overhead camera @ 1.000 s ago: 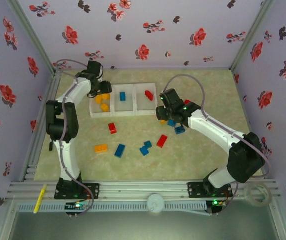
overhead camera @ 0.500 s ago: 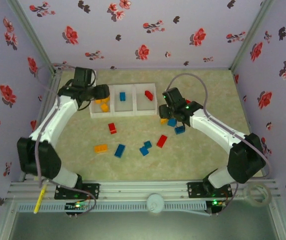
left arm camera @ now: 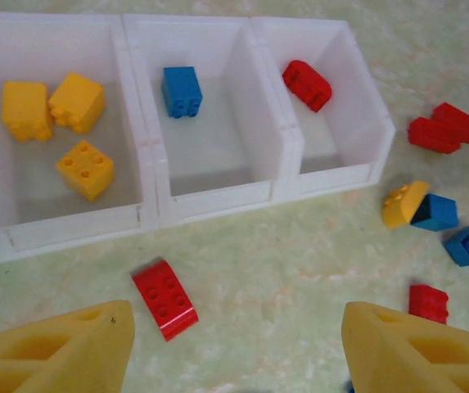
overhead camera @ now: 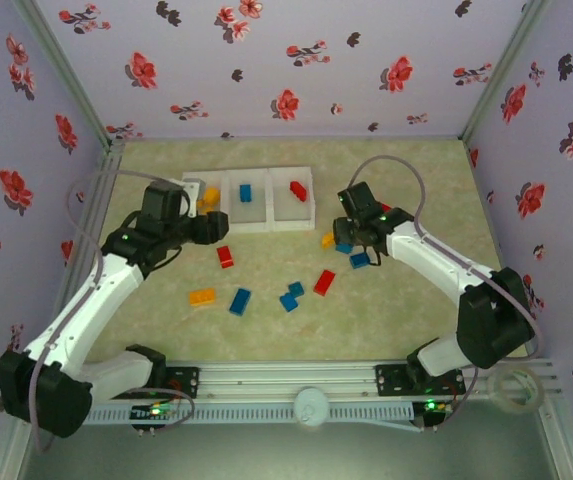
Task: Sort the legos into containers by color
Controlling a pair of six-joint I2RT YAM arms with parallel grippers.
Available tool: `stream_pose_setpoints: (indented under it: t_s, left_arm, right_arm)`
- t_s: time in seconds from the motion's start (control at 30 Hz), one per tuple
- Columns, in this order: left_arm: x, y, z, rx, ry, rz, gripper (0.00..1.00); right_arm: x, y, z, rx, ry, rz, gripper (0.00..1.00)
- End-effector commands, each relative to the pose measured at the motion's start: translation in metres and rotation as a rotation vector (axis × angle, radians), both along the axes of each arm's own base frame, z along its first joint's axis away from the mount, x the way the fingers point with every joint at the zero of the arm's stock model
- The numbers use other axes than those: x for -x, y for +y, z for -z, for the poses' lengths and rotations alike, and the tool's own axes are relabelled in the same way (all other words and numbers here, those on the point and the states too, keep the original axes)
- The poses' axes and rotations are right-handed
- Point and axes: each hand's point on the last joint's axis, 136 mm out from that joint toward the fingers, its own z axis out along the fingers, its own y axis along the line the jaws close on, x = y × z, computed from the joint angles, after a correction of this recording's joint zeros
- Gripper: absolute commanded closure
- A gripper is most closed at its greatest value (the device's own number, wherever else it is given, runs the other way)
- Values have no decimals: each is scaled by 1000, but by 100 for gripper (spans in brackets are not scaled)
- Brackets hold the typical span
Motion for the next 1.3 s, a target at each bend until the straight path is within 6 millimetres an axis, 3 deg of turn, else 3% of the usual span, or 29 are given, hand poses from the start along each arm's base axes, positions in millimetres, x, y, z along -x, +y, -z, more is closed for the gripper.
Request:
stream_pose_setpoints:
  t_s: [0.0,0.17,0.37,0.53,0.73,0.93,1.1,1.27]
  left_arm:
    - [4,-15,-16,55,-71,91,31]
    - [7,-17,-17,59,-80,112,31]
    - [8,-17,-13,48,-66,117,31]
    - [8,-16,-11,44,-63,118,30]
    - [10,-16,-9,46,-59,116,30]
    - [15,-12,-13,42,-68,113,30]
    - [18,-10,-18,37,-77,112,30]
    - [18,-10,-20,33,-76,114,30]
  right_arm:
    - [10,-12,6,1,12,53,48]
    - [19,-22,27,14,55,82,46]
    - [17,-35,38,25,73,126,45]
    - [-4,-58,34,7,63,201,42]
    - [-44,-89,32,14,62,275,40]
    - [-76,-126,51,114,136,295,36]
    - [-96,-136,76,153,215,271,34]
    - [-109,-131,90,150,244,235,33]
